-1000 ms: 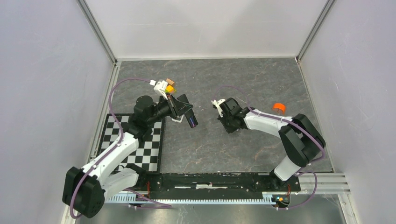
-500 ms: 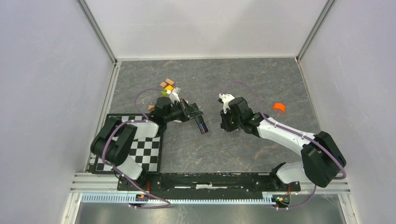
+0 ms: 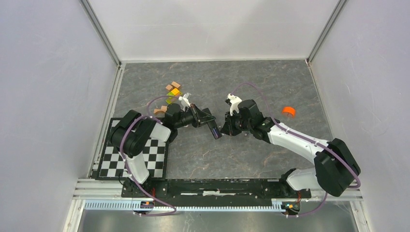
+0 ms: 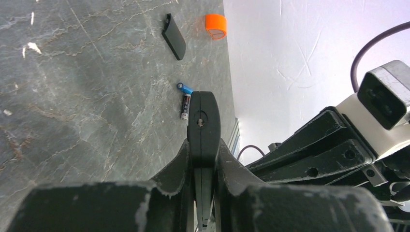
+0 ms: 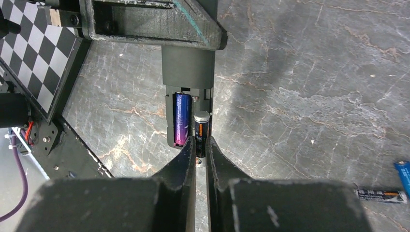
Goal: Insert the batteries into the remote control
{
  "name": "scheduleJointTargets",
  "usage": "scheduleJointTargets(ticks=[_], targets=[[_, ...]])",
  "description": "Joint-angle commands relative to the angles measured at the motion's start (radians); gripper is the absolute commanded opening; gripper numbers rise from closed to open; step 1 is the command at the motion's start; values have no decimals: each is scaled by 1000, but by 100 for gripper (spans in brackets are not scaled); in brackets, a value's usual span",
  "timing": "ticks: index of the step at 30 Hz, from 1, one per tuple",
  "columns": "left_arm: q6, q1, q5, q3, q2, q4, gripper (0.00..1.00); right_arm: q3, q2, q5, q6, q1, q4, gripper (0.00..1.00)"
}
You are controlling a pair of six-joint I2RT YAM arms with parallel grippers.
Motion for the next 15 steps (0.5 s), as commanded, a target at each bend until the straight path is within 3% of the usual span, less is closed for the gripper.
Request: scheduleJointTargets(ticks=[1, 15], targets=[[-35, -8, 21, 34, 11, 103, 2, 28, 23, -55, 6, 2, 41, 11], [-56, -13, 26, 30, 11, 126, 2, 46, 58, -62, -17, 20, 24, 17]])
